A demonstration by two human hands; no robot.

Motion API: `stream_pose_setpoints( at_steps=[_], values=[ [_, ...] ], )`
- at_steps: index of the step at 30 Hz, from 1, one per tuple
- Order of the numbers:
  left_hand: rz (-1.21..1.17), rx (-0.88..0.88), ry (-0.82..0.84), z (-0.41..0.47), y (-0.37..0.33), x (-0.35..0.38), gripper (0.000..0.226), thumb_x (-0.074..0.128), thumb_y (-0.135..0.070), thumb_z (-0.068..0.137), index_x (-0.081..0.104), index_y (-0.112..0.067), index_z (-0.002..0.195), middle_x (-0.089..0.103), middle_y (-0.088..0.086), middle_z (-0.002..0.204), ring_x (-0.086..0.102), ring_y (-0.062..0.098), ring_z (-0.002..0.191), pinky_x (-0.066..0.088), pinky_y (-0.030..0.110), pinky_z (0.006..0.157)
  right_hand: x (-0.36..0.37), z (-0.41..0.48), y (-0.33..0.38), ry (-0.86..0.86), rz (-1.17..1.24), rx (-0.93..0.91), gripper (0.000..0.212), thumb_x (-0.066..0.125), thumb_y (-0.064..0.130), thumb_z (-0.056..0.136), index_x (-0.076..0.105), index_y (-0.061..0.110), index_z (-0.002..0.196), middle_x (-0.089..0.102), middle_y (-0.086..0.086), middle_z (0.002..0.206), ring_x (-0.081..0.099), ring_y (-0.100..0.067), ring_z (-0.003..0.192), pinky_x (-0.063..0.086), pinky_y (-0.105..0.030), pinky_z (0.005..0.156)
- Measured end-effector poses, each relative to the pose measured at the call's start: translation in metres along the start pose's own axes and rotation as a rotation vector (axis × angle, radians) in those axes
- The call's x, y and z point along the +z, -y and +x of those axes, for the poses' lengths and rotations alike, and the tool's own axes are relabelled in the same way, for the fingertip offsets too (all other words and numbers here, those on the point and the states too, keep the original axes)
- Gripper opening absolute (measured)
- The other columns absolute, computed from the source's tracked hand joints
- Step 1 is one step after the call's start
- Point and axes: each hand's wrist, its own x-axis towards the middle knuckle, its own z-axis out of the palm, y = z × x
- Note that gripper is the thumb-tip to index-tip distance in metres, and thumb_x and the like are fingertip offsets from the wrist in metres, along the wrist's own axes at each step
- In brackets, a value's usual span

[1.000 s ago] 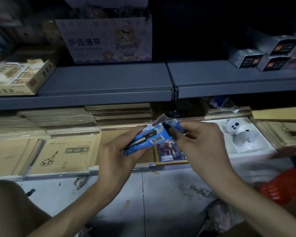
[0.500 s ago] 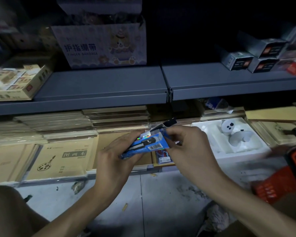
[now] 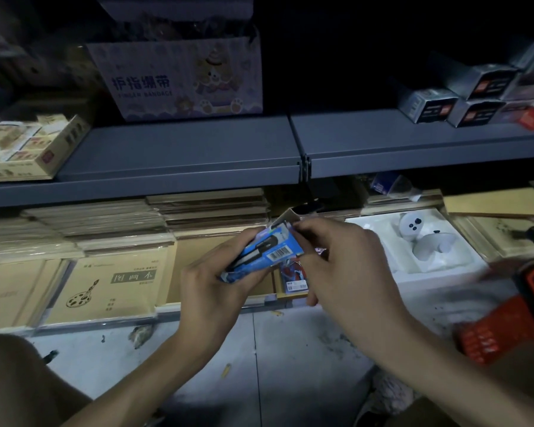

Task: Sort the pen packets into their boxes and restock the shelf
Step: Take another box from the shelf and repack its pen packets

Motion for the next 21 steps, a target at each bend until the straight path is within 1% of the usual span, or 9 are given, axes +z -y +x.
stream_pose_setpoints(
  at_steps=[2,5,7,11,13,15,16,19,21],
  values=[
    [0.012,-0.004,-0.001,-0.001,0.0,-0.001,0.056,0.09,-0.009,0.074,0.072,-0.022,0.125,0.073,-0.019,0.114,0.07,-0.005,0.103,0.053,0.009,0.086,0.0,0.001,-0.001,-0.084,-0.055,-0.027,0.015,0.071,0.025,0.093,0.082,0.033,0.099,0.077,0.017,0.086,0.069,-0.003,0.067,0.059,-0.029,0.061],
    [-0.008,-0.019,-0.008,-0.001,-0.002,-0.002,0.056,0.089,-0.01,0.074,0.07,-0.026,0.124,0.073,-0.02,0.114,0.071,-0.004,0.103,0.053,0.01,0.086,-0.003,0.008,-0.006,-0.078,0.113,0.06,0.01,0.079,0.02,0.09,0.083,0.028,0.085,0.075,0.02,0.079,0.073,-0.005,0.074,0.062,-0.039,0.064],
    [-0.014,-0.02,-0.011,0.0,-0.002,-0.001,0.055,0.089,-0.01,0.074,0.07,-0.027,0.124,0.073,-0.02,0.113,0.071,-0.004,0.102,0.053,0.009,0.086,-0.002,0.012,-0.008,-0.047,0.153,0.079,0.013,0.078,0.017,0.09,0.083,0.026,0.083,0.075,0.02,0.078,0.072,-0.003,0.076,0.061,-0.034,0.064],
    [0.036,-0.005,-0.013,-0.002,0.002,0.002,0.056,0.09,-0.009,0.074,0.071,-0.024,0.125,0.073,-0.019,0.113,0.071,-0.004,0.102,0.054,0.011,0.086,0.003,0.015,-0.011,-0.026,0.039,0.048,0.017,0.076,0.01,0.087,0.084,0.025,0.085,0.076,0.017,0.078,0.069,0.002,0.081,0.054,-0.018,0.068],
    [0.023,-0.041,-0.007,-0.004,0.001,0.004,0.055,0.09,-0.008,0.075,0.073,-0.023,0.125,0.074,-0.02,0.112,0.071,-0.005,0.101,0.054,0.011,0.085,0.004,0.02,-0.015,0.005,0.008,0.065,0.024,0.076,0.005,0.085,0.082,0.028,0.083,0.073,0.019,0.074,0.067,0.007,0.08,0.049,-0.009,0.065],
    [0.027,-0.058,0.001,-0.003,-0.002,0.006,0.057,0.09,-0.013,0.074,0.07,-0.028,0.126,0.071,-0.029,0.11,0.069,-0.01,0.099,0.054,0.009,0.083,0.004,0.025,-0.019,0.023,0.048,0.094,0.029,0.075,0.002,0.084,0.082,0.03,0.08,0.071,0.023,0.068,0.066,0.012,0.076,0.048,-0.006,0.063],
    [0.047,-0.05,0.003,-0.003,-0.004,0.006,0.059,0.09,-0.016,0.074,0.067,-0.032,0.126,0.068,-0.034,0.109,0.068,-0.013,0.098,0.053,0.006,0.082,0.003,0.026,-0.02,0.022,0.061,0.101,0.029,0.075,0.003,0.085,0.083,0.03,0.083,0.072,0.023,0.069,0.066,0.013,0.075,0.05,-0.007,0.064],
    [0.033,-0.096,0.007,0.003,-0.006,0.006,0.06,0.091,-0.021,0.073,0.065,-0.045,0.121,0.067,-0.044,0.099,0.067,-0.016,0.096,0.052,0.005,0.08,-0.002,0.024,-0.018,-0.103,0.141,0.057,0.02,0.075,0.013,0.09,0.081,0.031,0.085,0.076,0.02,0.078,0.067,0.003,0.065,0.054,-0.026,0.064],
    [0.03,-0.117,0.002,0.004,-0.002,0.005,0.06,0.092,-0.02,0.073,0.066,-0.048,0.119,0.066,-0.046,0.1,0.068,-0.015,0.096,0.053,0.007,0.08,-0.007,0.02,-0.011,-0.193,0.231,-0.021,0.017,0.067,0.021,0.099,0.078,0.026,0.086,0.076,0.013,0.079,0.064,-0.003,0.058,0.047,-0.023,0.06]
  ],
)
